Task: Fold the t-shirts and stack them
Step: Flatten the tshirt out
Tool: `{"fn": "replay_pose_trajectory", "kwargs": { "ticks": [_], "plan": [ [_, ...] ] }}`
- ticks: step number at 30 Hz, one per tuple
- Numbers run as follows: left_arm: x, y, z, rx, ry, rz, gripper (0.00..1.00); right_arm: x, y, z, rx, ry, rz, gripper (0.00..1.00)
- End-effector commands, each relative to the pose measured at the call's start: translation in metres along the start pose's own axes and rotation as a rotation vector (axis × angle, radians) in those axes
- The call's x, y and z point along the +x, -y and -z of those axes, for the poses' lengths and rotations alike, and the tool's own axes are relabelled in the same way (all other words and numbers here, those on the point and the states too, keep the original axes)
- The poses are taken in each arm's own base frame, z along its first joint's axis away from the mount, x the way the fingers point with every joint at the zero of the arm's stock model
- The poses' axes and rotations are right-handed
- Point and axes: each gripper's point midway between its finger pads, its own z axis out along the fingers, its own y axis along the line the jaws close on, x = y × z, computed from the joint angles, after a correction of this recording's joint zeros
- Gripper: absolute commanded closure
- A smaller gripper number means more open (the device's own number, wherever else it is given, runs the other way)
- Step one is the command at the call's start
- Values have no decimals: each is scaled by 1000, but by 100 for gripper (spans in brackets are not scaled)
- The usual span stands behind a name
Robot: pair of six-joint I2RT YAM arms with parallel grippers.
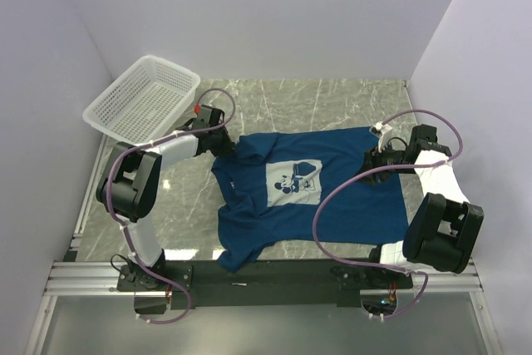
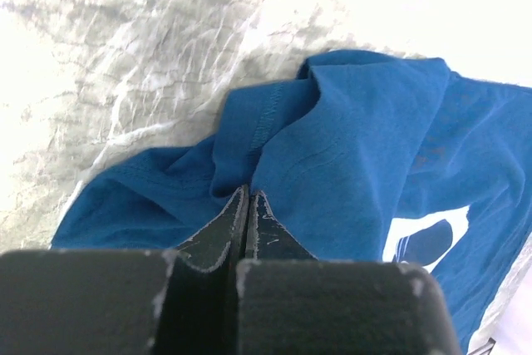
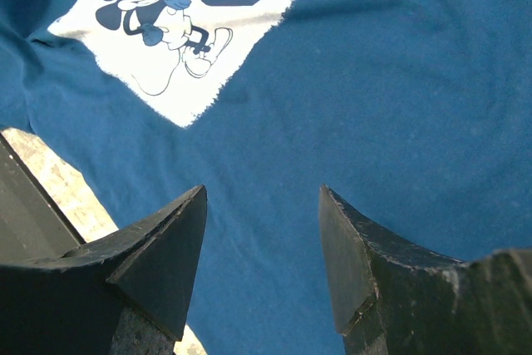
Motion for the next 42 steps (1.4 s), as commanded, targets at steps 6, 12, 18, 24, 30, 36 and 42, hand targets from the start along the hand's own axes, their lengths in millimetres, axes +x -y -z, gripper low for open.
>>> {"fn": "replay_pose_trajectory", "kwargs": {
  "ticks": [6,12,18,24,30,36,42],
  "plan": [
    [-50,67,42,180,110,-98,100,-13,1,5,15,33,34,37],
    [-66,100,68,276,137,-147,100,-12,1,5,14,30,34,37],
    [-71,118,82,333,135,-180,100,-12,1,5,15,29,32,37],
    [-76,133,98,386,151,-217,100,-14,1,6,18,30,36,37],
    [-55,157,112,498,90,-318,99,-13,2,5,19,29,35,37],
    [27,183,109,584,-81,-521,99,-13,3,6,26,27,38,37],
    [142,145,99,576,-318,-728,84,-12,4,6,31,23,40,37]
  ]
}}
